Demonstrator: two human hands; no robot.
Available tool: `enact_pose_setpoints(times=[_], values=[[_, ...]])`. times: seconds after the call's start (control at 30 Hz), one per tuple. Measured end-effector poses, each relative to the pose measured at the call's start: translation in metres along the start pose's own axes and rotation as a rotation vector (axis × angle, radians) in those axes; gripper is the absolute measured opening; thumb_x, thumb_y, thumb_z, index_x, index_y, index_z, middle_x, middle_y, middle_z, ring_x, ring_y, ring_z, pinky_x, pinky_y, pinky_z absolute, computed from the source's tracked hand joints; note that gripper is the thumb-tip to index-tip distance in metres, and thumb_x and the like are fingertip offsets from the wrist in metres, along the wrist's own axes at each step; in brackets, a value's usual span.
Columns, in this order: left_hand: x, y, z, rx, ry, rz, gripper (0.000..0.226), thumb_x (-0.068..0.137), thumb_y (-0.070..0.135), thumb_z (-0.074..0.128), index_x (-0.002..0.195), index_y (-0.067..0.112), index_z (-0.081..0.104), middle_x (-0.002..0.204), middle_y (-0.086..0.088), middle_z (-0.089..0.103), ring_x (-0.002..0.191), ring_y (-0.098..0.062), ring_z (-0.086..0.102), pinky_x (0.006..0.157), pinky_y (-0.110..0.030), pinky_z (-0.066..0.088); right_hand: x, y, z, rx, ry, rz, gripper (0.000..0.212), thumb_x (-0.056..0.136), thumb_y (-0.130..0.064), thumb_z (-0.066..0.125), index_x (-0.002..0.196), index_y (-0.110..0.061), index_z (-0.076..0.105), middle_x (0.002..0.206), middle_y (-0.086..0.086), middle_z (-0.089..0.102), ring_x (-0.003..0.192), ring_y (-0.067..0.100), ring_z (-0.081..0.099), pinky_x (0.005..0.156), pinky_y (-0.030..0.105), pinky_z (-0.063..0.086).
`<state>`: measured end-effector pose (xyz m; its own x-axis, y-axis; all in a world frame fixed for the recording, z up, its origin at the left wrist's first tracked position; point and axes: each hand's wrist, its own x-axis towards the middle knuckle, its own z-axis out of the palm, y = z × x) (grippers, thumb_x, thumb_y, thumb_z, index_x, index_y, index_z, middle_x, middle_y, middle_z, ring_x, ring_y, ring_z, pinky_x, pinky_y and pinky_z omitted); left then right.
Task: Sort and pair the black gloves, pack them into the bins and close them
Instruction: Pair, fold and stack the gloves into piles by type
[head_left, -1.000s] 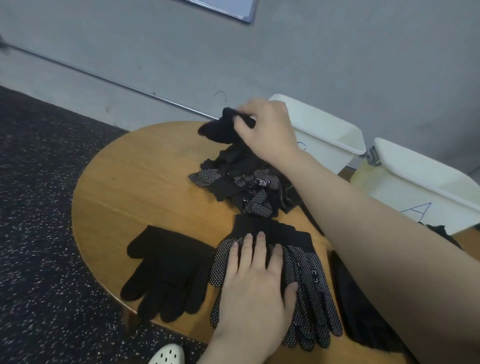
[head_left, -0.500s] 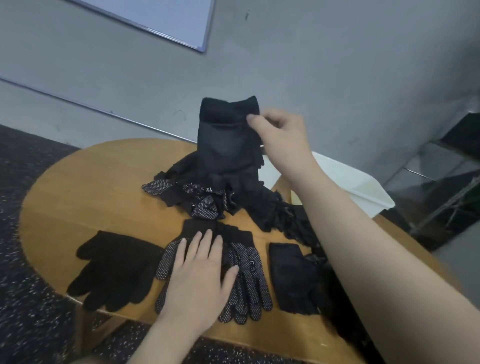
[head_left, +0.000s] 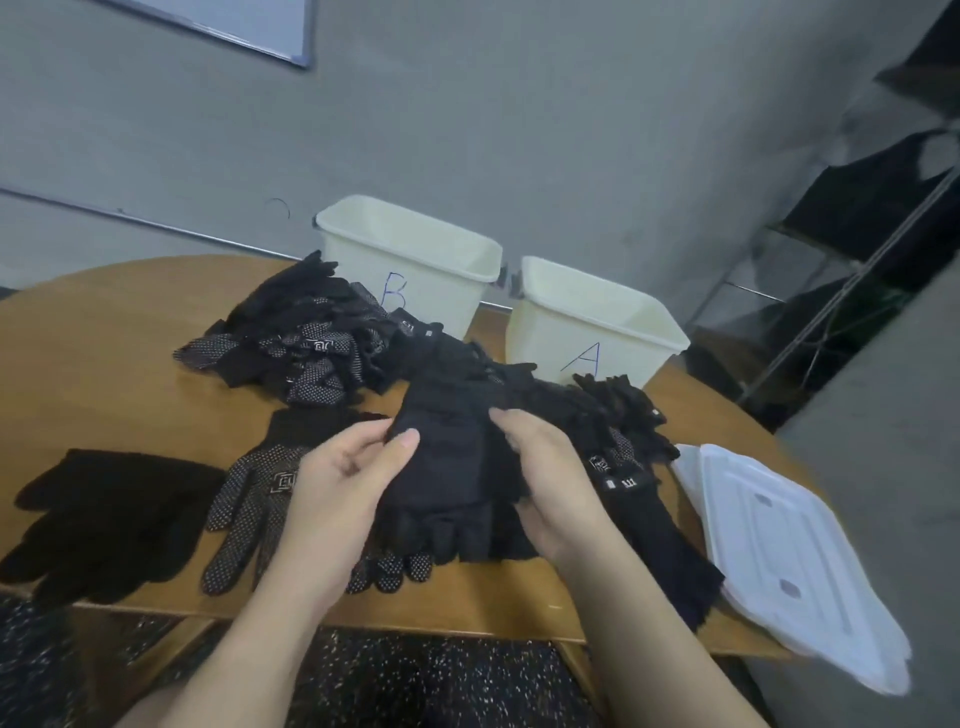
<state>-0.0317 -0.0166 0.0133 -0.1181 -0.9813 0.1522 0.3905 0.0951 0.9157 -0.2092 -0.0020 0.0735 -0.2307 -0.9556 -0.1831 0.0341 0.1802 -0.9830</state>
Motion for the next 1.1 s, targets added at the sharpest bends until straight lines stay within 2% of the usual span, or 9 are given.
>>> enact_pose_setpoints(times=[0.13, 0.27, 0.4, 0.5, 0.63, 0.83, 0.9, 0.97, 1.1], values=[[0.002, -0.018, 0.011, 0.261, -0.025, -0.041, 0.011, 0.095, 0.016, 0.074, 0.098, 0.025, 0.080, 0.099, -0.003, 0.080, 0.097, -0.023, 0.077, 0.086, -0.048, 0.062, -0.011, 0.039, -0.007, -0.021, -0.024, 0.014, 0.026, 0.103, -0.035, 0.059, 0.100, -0.016, 0.076, 0.109, 0.004, 0.078, 0.104, 0.020, 0.074, 0.092, 0.040, 0.058], [0.008, -0.020, 0.007, 0.468, 0.079, -0.029, 0.011, 0.097, 0.023, 0.072, 0.087, 0.019, 0.074, 0.085, -0.004, 0.078, 0.083, -0.024, 0.076, 0.078, -0.056, 0.061, -0.016, 0.059, -0.009, -0.155, -0.043, -0.127, 0.015, 0.094, -0.036, 0.074, 0.108, -0.030, 0.071, 0.107, -0.010, 0.075, 0.097, 0.005, 0.073, 0.079, 0.023, 0.058], [0.013, -0.012, 0.011, 0.477, 0.164, 0.008, 0.016, 0.097, 0.022, 0.070, 0.082, 0.019, 0.075, 0.082, -0.001, 0.078, 0.077, -0.017, 0.075, 0.066, -0.036, 0.064, -0.012, 0.063, -0.003, -0.267, 0.000, -0.270, 0.008, 0.097, -0.022, 0.068, 0.104, -0.023, 0.072, 0.098, -0.011, 0.076, 0.094, 0.005, 0.072, 0.083, 0.032, 0.060], [0.018, -0.012, 0.021, 0.380, 0.102, -0.041, 0.006, 0.092, 0.020, 0.074, 0.088, 0.022, 0.078, 0.089, -0.002, 0.080, 0.082, -0.017, 0.077, 0.066, -0.025, 0.062, -0.004, 0.064, -0.005, -0.266, 0.061, -0.302, 0.010, 0.100, -0.019, 0.064, 0.093, -0.016, 0.070, 0.088, -0.002, 0.075, 0.085, 0.011, 0.071, 0.080, 0.044, 0.058], [0.018, -0.016, 0.032, 0.250, 0.027, -0.147, 0.021, 0.078, 0.028, 0.079, 0.099, 0.025, 0.081, 0.101, -0.005, 0.080, 0.091, -0.022, 0.078, 0.069, -0.025, 0.062, 0.003, 0.068, -0.015, -0.161, 0.130, -0.290, 0.013, 0.100, -0.021, 0.064, 0.093, -0.013, 0.072, 0.088, 0.002, 0.075, 0.086, 0.019, 0.072, 0.081, 0.049, 0.058], [0.015, -0.025, 0.040, 0.271, 0.061, -0.094, 0.012, 0.093, 0.019, 0.072, 0.100, 0.024, 0.080, 0.102, -0.005, 0.080, 0.095, -0.022, 0.077, 0.073, -0.027, 0.062, -0.008, 0.075, -0.028, -0.096, 0.131, -0.284, 0.041, 0.098, -0.040, 0.060, 0.091, 0.000, 0.067, 0.082, 0.020, 0.069, 0.078, 0.036, 0.067, 0.072, 0.052, 0.054], [0.014, -0.026, 0.041, 0.258, 0.075, -0.097, 0.011, 0.093, 0.019, 0.072, 0.101, 0.022, 0.080, 0.103, -0.006, 0.080, 0.097, -0.024, 0.077, 0.077, -0.034, 0.063, -0.014, 0.076, -0.030, -0.119, 0.129, -0.310, 0.048, 0.094, -0.045, 0.057, 0.084, 0.001, 0.062, 0.074, 0.021, 0.062, 0.066, 0.031, 0.058, 0.065, 0.051, 0.050], [0.015, -0.028, 0.041, 0.246, 0.093, -0.106, 0.010, 0.094, 0.019, 0.072, 0.101, 0.020, 0.079, 0.104, -0.008, 0.079, 0.099, -0.026, 0.077, 0.081, -0.040, 0.062, -0.019, 0.076, -0.032, -0.142, 0.144, -0.347, 0.044, 0.095, -0.043, 0.057, 0.081, -0.002, 0.061, 0.072, 0.019, 0.061, 0.066, 0.032, 0.057, 0.064, 0.050, 0.049], [0.016, -0.032, 0.047, 0.237, 0.110, -0.094, 0.011, 0.097, 0.015, 0.069, 0.099, 0.017, 0.079, 0.103, -0.007, 0.080, 0.100, -0.025, 0.076, 0.078, -0.028, 0.062, -0.023, 0.076, -0.039, -0.130, 0.214, -0.387, 0.038, 0.099, -0.037, 0.057, 0.083, -0.004, 0.064, 0.077, 0.020, 0.066, 0.076, 0.039, 0.062, 0.069, 0.054, 0.051]])
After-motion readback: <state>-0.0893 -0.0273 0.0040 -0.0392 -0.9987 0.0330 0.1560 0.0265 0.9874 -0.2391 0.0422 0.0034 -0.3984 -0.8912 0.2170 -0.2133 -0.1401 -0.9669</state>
